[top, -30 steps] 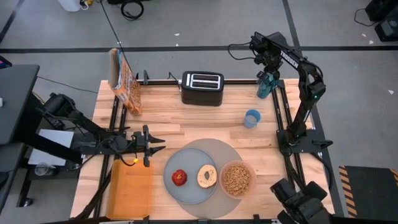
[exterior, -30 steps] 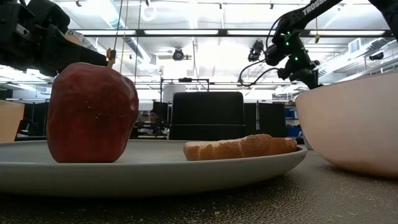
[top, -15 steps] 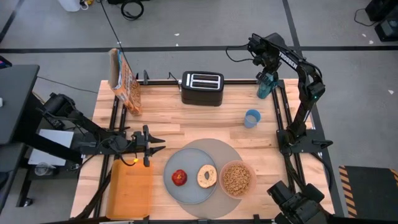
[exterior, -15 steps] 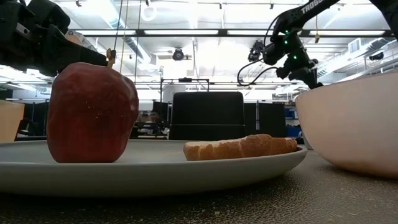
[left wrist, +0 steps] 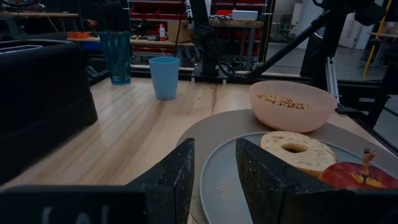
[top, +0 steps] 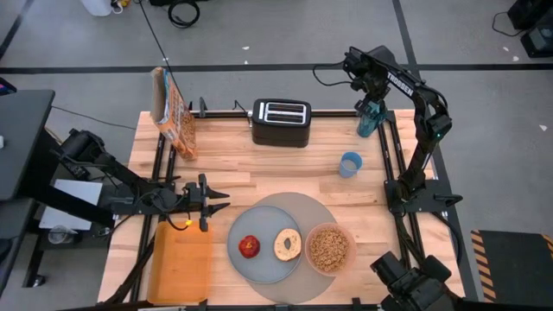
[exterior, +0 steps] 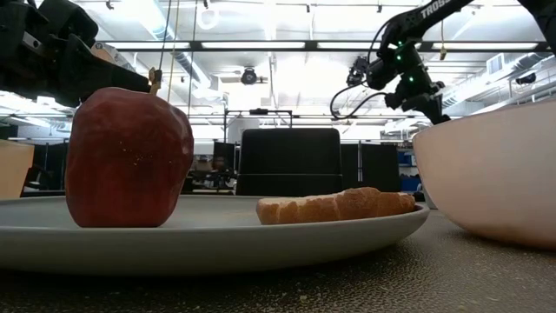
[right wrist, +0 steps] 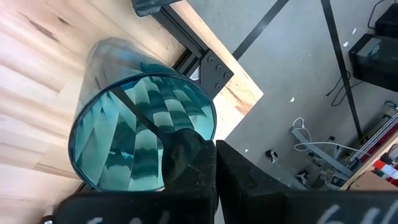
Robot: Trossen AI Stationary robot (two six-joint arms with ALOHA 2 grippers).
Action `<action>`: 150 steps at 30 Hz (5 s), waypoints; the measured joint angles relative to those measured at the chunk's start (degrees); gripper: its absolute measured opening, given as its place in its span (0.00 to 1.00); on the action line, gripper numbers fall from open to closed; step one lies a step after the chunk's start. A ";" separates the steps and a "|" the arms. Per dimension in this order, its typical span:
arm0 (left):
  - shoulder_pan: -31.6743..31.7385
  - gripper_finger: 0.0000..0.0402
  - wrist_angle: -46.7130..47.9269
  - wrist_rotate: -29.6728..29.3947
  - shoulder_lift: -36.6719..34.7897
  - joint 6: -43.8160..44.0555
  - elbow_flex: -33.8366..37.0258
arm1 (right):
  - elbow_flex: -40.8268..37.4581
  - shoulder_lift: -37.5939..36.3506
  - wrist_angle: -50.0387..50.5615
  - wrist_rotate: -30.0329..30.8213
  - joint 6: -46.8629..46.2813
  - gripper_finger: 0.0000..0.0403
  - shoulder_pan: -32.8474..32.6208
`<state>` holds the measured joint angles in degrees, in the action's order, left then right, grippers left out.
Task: Arrange a breakfast setting
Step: Put the spoon on the gray table mat between the pink bowl and the blue plate
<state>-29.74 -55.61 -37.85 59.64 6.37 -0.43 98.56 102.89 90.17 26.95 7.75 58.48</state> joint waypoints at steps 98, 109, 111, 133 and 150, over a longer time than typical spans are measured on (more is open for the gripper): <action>0.01 0.31 -0.20 -0.02 0.00 -0.17 0.02 | 0.45 -3.67 -3.71 -9.92 6.14 0.02 -6.74; 0.01 0.31 -0.24 -0.02 -0.02 -0.64 0.02 | -1.01 -3.64 -7.06 -12.18 11.81 0.08 -9.29; 0.01 0.31 -0.24 -0.02 -0.02 -0.63 0.00 | -1.01 -3.63 -7.33 -12.33 12.22 0.13 -9.47; 0.01 0.31 -0.24 -0.02 -0.02 -0.60 0.02 | -1.35 -5.51 -4.03 -5.77 15.24 0.38 -9.27; 0.01 0.31 -0.18 -0.02 -0.02 -0.55 0.02 | -6.43 -5.51 -9.53 -5.58 17.33 0.25 -7.98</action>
<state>-29.74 -55.79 -37.87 59.61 5.82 -0.40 92.14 97.38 80.64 21.36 25.08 50.50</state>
